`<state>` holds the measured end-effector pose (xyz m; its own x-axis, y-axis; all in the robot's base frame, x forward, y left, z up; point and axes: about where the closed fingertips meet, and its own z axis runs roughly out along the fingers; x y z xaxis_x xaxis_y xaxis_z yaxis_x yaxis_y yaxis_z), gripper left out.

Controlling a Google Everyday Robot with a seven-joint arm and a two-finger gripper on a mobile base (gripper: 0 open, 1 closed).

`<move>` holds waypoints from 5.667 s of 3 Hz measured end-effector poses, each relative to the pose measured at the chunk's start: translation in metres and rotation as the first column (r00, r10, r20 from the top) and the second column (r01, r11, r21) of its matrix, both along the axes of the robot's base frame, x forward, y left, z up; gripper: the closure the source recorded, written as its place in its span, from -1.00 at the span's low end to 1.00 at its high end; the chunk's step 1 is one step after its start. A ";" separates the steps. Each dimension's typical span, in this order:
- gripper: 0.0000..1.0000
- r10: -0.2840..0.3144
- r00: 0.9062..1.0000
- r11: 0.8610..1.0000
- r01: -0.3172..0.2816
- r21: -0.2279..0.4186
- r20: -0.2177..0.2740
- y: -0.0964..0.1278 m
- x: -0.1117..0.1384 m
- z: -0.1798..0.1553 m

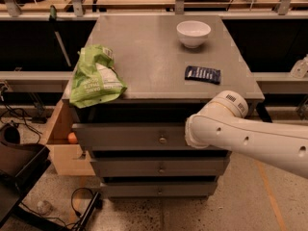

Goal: Open top drawer

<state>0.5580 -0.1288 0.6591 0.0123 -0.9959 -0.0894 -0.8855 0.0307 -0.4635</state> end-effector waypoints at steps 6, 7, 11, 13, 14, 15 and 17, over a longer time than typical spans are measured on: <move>-0.08 -0.023 0.994 1.000 0.024 0.004 -0.109 -0.006 -0.007 0.002; 0.56 -0.104 0.971 0.994 0.094 -0.058 -0.214 -0.024 -0.043 0.005; 1.00 -0.177 0.960 0.982 0.157 -0.106 -0.215 -0.034 -0.068 0.034; 1.00 -0.220 0.953 0.972 0.196 -0.129 -0.207 -0.040 -0.087 0.045; 1.00 -0.278 0.944 0.957 0.256 -0.137 -0.177 -0.062 -0.117 0.074; 1.00 -0.399 0.911 0.915 0.387 -0.115 -0.107 -0.122 -0.174 0.144; 0.17 -0.372 0.925 0.927 0.365 -0.091 -0.079 -0.113 -0.171 0.142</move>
Offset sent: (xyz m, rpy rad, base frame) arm 0.0000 0.0000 0.0000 0.0000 -0.0001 0.0000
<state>0.3869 -0.2416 0.8008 -0.3613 -0.9324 0.0005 -0.8574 0.3320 -0.3933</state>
